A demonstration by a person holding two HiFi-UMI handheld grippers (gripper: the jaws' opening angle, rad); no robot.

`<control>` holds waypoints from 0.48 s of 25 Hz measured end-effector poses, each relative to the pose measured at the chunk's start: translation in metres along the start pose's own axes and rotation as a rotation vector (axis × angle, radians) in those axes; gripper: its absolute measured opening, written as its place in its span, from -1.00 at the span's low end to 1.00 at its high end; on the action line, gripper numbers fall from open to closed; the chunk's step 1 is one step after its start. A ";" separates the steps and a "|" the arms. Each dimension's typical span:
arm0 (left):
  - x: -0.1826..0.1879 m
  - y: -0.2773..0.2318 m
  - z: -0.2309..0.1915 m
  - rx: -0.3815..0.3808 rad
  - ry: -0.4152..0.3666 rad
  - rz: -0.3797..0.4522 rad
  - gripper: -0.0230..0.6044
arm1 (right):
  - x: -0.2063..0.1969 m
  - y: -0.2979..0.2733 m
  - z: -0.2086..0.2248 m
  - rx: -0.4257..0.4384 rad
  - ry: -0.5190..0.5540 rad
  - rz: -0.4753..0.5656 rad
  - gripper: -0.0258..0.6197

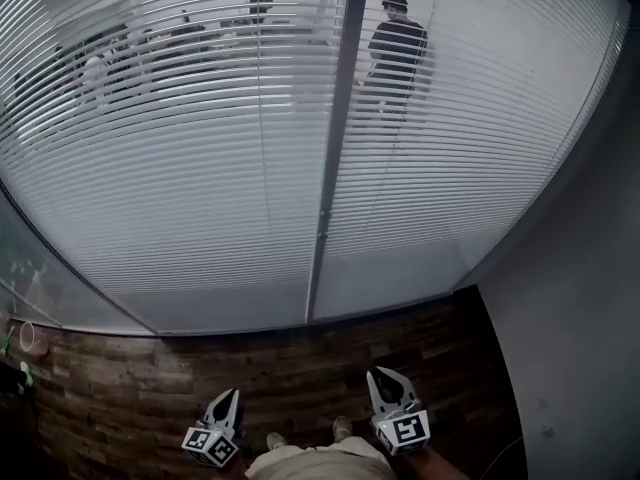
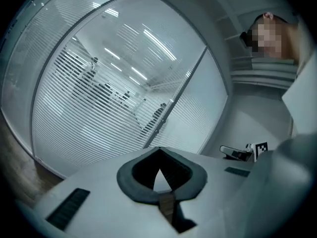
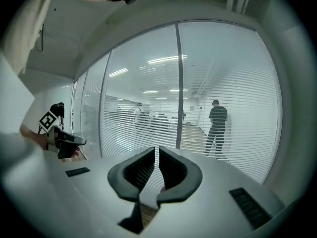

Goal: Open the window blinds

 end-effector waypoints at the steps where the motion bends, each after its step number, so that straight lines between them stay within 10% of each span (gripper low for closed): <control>1: 0.000 -0.001 0.000 -0.011 0.001 -0.005 -0.89 | 0.002 0.001 -0.003 -0.003 -0.001 0.004 -0.83; 12: 0.006 -0.026 0.026 -0.109 0.000 -0.020 -0.89 | 0.001 0.007 0.008 -0.020 -0.048 0.012 -0.83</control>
Point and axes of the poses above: the fingertips, and each gripper's own axes: y backward along the fingers, z to its right, x out of its top, the point moved 8 cm from there along y, backward along the fingers, and after that the axes turned 7 degrees about -z, right-handed, at the moved point
